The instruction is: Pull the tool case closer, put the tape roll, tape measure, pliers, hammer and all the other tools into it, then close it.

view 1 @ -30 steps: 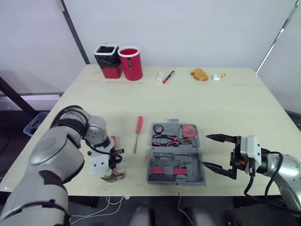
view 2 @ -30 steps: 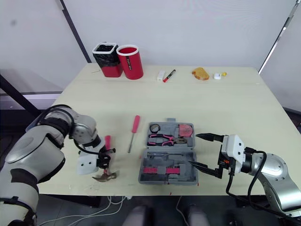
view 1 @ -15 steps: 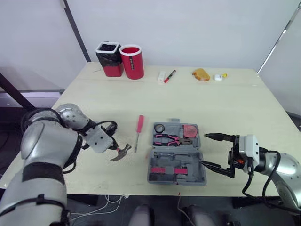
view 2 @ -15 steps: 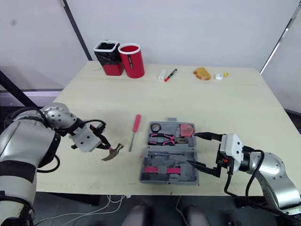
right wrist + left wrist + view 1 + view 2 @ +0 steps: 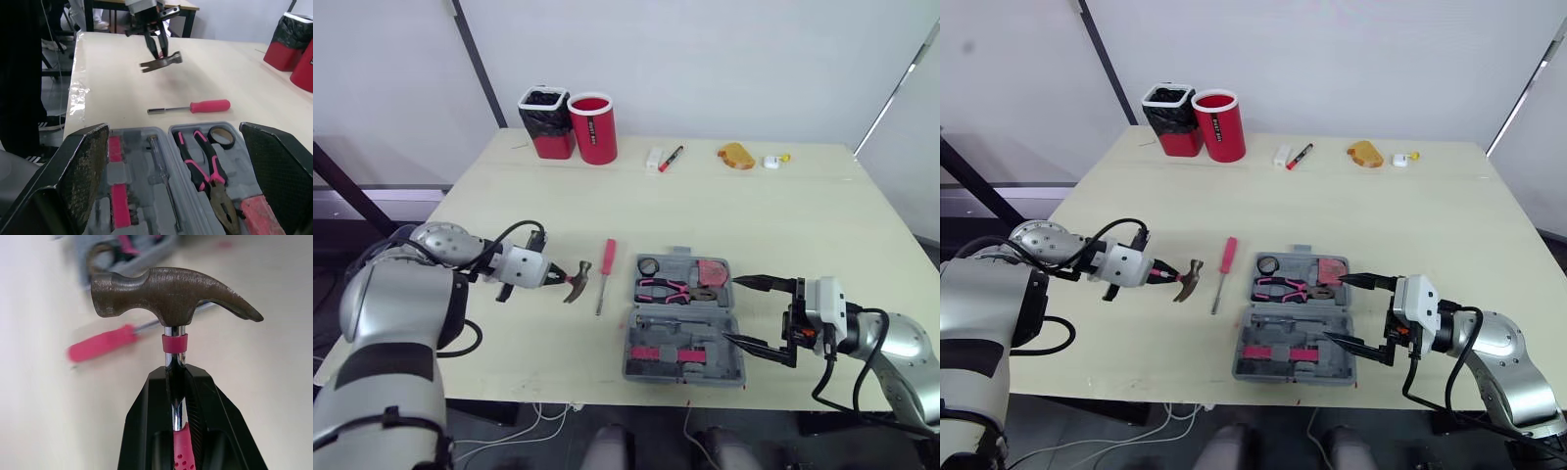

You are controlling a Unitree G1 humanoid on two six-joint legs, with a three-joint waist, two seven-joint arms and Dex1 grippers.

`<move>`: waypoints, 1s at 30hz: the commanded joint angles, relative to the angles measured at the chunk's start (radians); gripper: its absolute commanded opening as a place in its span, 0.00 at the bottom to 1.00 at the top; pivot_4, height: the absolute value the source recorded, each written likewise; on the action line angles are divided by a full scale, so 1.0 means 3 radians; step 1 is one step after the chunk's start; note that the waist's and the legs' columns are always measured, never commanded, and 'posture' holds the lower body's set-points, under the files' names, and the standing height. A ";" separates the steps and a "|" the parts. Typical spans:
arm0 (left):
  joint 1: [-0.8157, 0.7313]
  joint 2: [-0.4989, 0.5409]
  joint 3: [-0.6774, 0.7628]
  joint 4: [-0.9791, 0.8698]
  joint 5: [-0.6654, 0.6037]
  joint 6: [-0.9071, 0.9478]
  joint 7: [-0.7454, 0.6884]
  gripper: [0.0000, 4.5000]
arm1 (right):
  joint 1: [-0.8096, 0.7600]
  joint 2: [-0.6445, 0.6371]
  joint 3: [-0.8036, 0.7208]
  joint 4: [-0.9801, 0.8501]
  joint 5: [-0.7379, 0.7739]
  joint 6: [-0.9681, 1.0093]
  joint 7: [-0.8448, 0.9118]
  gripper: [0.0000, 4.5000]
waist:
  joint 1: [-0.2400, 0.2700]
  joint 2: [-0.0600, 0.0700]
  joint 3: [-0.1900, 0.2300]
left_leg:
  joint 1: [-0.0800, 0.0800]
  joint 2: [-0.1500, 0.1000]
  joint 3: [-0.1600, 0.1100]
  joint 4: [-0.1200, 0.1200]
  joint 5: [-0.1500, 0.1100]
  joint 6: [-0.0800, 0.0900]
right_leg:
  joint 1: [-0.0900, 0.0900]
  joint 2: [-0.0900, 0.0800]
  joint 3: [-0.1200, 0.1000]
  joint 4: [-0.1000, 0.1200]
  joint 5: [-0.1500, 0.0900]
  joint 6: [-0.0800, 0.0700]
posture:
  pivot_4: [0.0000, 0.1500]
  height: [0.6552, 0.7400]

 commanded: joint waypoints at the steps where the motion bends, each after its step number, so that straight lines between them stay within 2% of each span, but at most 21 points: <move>1: 0.0018 0.0059 -0.0020 -0.0309 -0.0127 0.0104 0.0311 0.01 | -0.0012 0.0010 -0.0031 -0.0052 0.0041 -0.0034 -0.0005 1.00 | -0.0005 0.0000 0.0000 | 0.0001 0.0000 0.0000 0.0000 0.0000 0.0000 | 0.0000 -0.0001 0.0001 0.0002 0.0000 0.0000 | 1.00 1.00; 5: 0.0089 0.0052 0.0017 -0.0697 -0.0292 0.0572 0.0713 0.01 | -0.0019 0.0023 -0.0022 -0.0052 0.0032 -0.0037 -0.0012 1.00 | -0.0012 0.0000 0.0000 | 0.0001 0.0001 -0.0002 -0.0001 0.0000 0.0000 | -0.0001 0.0000 0.0000 0.0005 0.0000 0.0000 | 1.00 1.00; 8: 0.0513 0.0143 0.0017 -0.1669 -0.0354 0.0712 0.0712 0.01 | -0.0010 0.0030 -0.0019 -0.0069 0.0028 -0.0033 -0.0021 1.00 | -0.0014 0.0002 0.0000 | 0.0002 0.0001 -0.0001 -0.0002 0.0000 0.0000 | -0.0001 -0.0001 0.0002 0.0004 0.0000 0.0000 | 1.00 1.00; 10: 0.0866 0.0242 0.0063 -0.2524 -0.0399 0.1033 0.0786 0.01 | -0.0001 0.0036 -0.0017 -0.0080 0.0026 -0.0031 -0.0027 1.00 | -0.0033 0.0003 0.0000 | 0.0005 0.0002 0.0002 -0.0004 0.0000 -0.0001 | -0.0001 -0.0002 0.0005 0.0005 0.0000 -0.0001 | 1.00 1.00; 13: 0.1290 0.0282 0.0234 -0.3478 -0.0570 0.1633 0.0805 0.01 | 0.0013 0.0041 -0.0014 -0.0093 0.0023 -0.0027 -0.0034 1.00 | -0.0038 0.0002 0.0001 | 0.0003 0.0004 0.0000 -0.0004 0.0000 -0.0001 | -0.0001 -0.0003 0.0003 0.0006 0.0001 -0.0001 | 1.00 1.00; 19: 0.1806 0.0110 0.0530 -0.4626 -0.1089 0.2778 0.0722 0.01 | 0.0048 0.0047 -0.0006 -0.0122 0.0015 -0.0031 -0.0058 1.00 | -0.0003 0.0003 0.0000 | 0.0003 0.0001 0.0000 0.0000 0.0001 -0.0001 | -0.0001 -0.0004 0.0002 0.0008 0.0001 -0.0001 | 1.00 1.00; 25: 0.2197 -0.0027 0.0811 -0.5445 -0.1784 0.4494 0.0326 0.01 | 0.0080 0.0039 -0.0015 -0.0143 0.0032 -0.0038 -0.0066 1.00 | -0.0035 0.0003 0.0000 | 0.0005 0.0002 -0.0001 0.0000 0.0001 -0.0001 | -0.0001 0.0000 0.0003 0.0010 0.0001 -0.0002 | 1.00 1.00; 30: 0.2425 -0.0101 0.1037 -0.6143 -0.2244 0.6034 0.0320 0.01 | 0.0061 0.0048 -0.0016 -0.0114 0.0043 -0.0048 -0.0052 1.00 | -0.0071 0.0003 0.0000 | 0.0005 0.0003 -0.0003 0.0000 0.0001 -0.0001 | -0.0001 0.0000 0.0003 0.0012 0.0000 -0.0002 | 1.00 1.00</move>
